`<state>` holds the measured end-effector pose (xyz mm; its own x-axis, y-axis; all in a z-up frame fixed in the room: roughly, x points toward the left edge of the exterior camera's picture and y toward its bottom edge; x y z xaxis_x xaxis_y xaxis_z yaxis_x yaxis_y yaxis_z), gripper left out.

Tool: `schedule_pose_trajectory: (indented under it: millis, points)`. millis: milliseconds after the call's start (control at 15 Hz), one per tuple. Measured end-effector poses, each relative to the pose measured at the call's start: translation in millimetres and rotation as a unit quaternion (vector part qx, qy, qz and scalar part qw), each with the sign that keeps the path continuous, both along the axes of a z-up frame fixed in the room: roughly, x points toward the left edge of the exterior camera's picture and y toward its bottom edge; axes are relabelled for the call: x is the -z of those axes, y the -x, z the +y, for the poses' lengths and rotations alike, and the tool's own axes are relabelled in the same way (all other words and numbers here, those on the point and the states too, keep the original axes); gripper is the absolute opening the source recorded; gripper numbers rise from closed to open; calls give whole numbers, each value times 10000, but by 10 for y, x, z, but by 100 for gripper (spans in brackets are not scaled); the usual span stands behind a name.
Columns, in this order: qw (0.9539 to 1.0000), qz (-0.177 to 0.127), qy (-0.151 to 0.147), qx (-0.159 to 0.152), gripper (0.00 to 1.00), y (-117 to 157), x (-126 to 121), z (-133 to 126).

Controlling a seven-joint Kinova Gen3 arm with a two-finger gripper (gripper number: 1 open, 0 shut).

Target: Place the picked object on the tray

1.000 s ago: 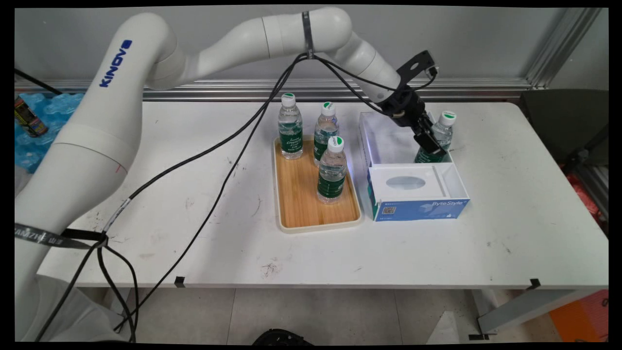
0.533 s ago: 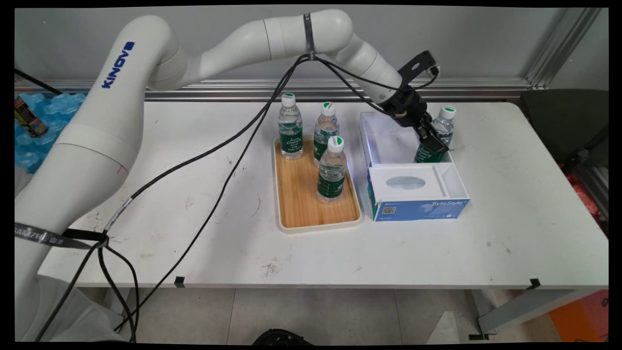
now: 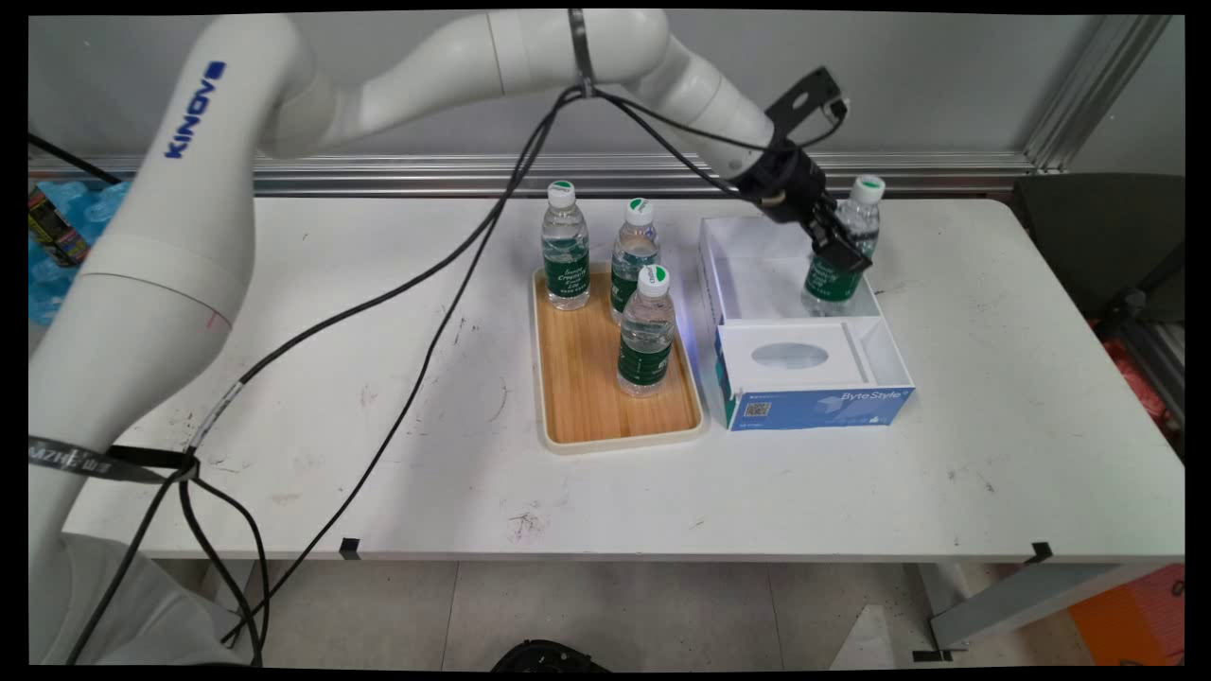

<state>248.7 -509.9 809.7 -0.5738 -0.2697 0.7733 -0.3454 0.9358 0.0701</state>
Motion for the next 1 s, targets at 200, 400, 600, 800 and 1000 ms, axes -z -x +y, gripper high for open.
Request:
schedule_pose_trajectory:
  millis: [200, 400, 600, 800, 1000]
  points:
    - [9999, 16, 161, -48, 0, -81, -228, 84]
    - [9995, 33, 315, -87, 0, -168, -477, 191]
    - [9988, 57, 474, -141, 0, -257, -770, 318]
    - [9978, 93, 620, -218, 0, -357, -1076, 442]
    - [9963, 109, 766, -378, 0, -538, -1451, 607]
